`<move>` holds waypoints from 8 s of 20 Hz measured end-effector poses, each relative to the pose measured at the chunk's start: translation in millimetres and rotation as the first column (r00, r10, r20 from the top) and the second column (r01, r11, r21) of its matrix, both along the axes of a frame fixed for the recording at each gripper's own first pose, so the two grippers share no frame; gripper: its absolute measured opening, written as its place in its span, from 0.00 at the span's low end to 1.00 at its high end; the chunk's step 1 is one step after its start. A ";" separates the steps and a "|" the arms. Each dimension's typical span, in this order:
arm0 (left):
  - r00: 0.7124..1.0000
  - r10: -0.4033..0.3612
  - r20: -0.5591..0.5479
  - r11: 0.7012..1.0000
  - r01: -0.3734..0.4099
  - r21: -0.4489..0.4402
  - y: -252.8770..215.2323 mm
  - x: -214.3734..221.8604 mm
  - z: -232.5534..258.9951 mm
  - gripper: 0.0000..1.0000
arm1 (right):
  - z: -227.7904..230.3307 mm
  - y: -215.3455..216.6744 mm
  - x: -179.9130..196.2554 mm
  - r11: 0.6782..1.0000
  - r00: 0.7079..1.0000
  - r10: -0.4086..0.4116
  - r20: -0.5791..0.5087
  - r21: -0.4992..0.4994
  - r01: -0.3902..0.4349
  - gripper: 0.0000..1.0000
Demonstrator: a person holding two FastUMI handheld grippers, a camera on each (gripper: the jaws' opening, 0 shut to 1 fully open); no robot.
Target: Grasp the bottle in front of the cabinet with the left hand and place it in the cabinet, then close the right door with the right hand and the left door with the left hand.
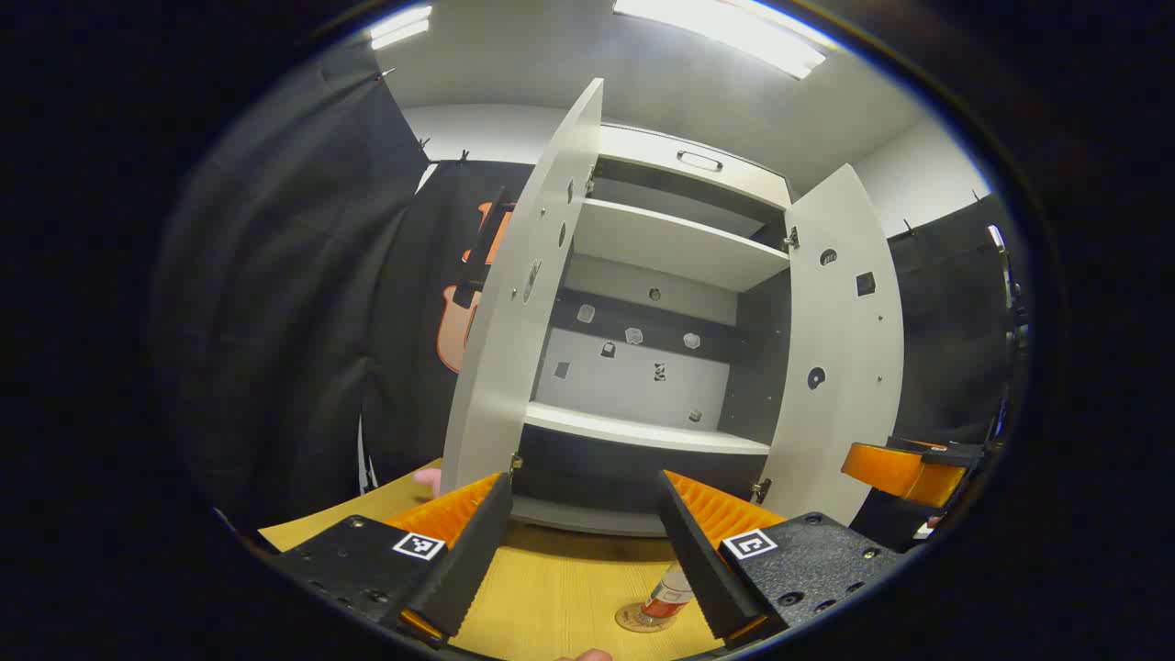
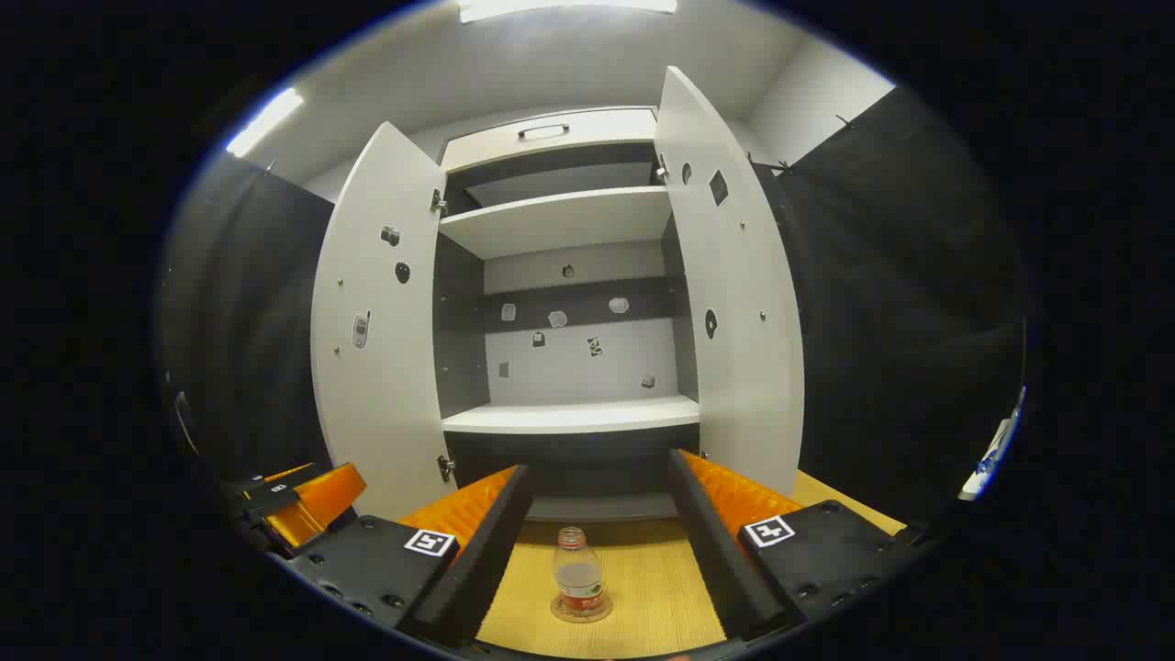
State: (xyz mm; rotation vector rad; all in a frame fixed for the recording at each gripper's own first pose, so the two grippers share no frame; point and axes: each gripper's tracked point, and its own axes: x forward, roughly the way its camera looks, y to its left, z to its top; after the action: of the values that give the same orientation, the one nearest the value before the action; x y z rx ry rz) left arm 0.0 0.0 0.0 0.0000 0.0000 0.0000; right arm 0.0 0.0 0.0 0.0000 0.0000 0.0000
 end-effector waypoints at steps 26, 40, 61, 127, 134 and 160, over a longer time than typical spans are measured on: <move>0.989 -0.147 0.001 0.989 0.147 -0.017 -47.9 35.2 -5.4 0.95 | 5.1 -22.1 -5.5 0.998 0.998 -0.060 0.003 -0.009 0.060 0.98; 0.935 -0.300 -0.189 0.950 0.311 0.032 -156.0 91.5 -170.2 0.95 | 8.7 -105.7 -56.9 0.967 0.967 -0.251 -0.032 -0.044 0.249 0.98; 0.961 -0.018 -0.275 0.990 0.056 0.129 -135.8 65.4 -195.9 0.72 | -9.1 -134.1 -1.7 0.982 0.974 0.188 -0.129 0.017 -0.187 0.98; 0.988 0.144 -0.057 0.989 -0.141 0.046 -100.5 54.4 -31.1 0.95 | 116.6 -310.7 51.5 0.995 0.993 -0.102 0.059 0.028 0.100 0.98; 0.994 0.083 -0.067 0.997 -0.083 0.004 -93.7 51.9 -24.5 0.95 | 184.6 -295.7 73.8 0.993 0.994 -0.090 0.058 0.077 0.085 0.98; 0.991 0.135 0.010 0.991 -0.135 -0.007 -9.9 35.1 13.7 0.95 | 164.9 -123.0 109.4 0.995 0.996 0.047 0.076 -0.093 -0.040 1.00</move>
State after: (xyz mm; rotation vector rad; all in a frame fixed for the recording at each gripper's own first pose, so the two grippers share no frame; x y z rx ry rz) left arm 35.1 -9.9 13.7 -0.0060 -0.0104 0.1354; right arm 109.4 -123.0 164.9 -0.0912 -0.0781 0.0436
